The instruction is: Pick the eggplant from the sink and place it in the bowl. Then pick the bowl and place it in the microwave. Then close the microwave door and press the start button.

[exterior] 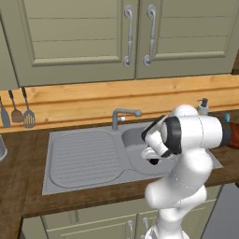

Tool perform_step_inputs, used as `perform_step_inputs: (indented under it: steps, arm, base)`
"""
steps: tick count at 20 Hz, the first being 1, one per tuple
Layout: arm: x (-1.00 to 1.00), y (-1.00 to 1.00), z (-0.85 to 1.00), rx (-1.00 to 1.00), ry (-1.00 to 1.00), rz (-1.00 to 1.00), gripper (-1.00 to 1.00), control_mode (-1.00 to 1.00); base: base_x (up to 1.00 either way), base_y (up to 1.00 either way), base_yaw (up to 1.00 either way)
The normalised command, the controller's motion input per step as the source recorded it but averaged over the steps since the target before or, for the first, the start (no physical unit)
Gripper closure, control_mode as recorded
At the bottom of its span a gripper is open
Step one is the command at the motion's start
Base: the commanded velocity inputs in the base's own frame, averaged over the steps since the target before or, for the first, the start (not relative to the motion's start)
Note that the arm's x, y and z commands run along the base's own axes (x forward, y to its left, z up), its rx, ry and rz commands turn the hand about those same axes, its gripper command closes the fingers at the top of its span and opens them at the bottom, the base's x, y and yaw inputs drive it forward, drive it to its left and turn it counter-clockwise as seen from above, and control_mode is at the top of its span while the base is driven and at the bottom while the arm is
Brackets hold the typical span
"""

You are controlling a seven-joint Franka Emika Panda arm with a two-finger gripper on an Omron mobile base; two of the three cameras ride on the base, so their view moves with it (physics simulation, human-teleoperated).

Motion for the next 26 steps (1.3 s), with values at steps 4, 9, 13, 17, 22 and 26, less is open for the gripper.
perform_step_inputs:
  steps: [4,9,13,17,22,26]
  arm:
    - [-0.56,-0.21,0.93,0.00,0.00,-0.09,1.00,-1.00]
    - [-0.37,-0.29,1.00,0.00,0.00,-0.07,1.00,-1.00]
    - [-0.23,-0.39,1.00,0.00,0.00,-0.06,1.00,-1.00]
    - [-0.31,-0.47,0.86,0.00,0.00,-0.09,1.00,-1.00]
    - [-0.24,-0.55,0.39,-0.03,0.00,-0.15,1.00,-1.00]
    - [0.00,-0.64,0.06,-0.05,0.00,-0.22,1.00,-1.00]
  base:
    - [0.00,0.00,0.00]
    - [0.00,0.00,0.00]
    - [0.00,0.00,0.00]
    - [0.00,0.00,0.00]
    - [0.00,0.00,0.00]
    - [0.00,0.00,0.00]
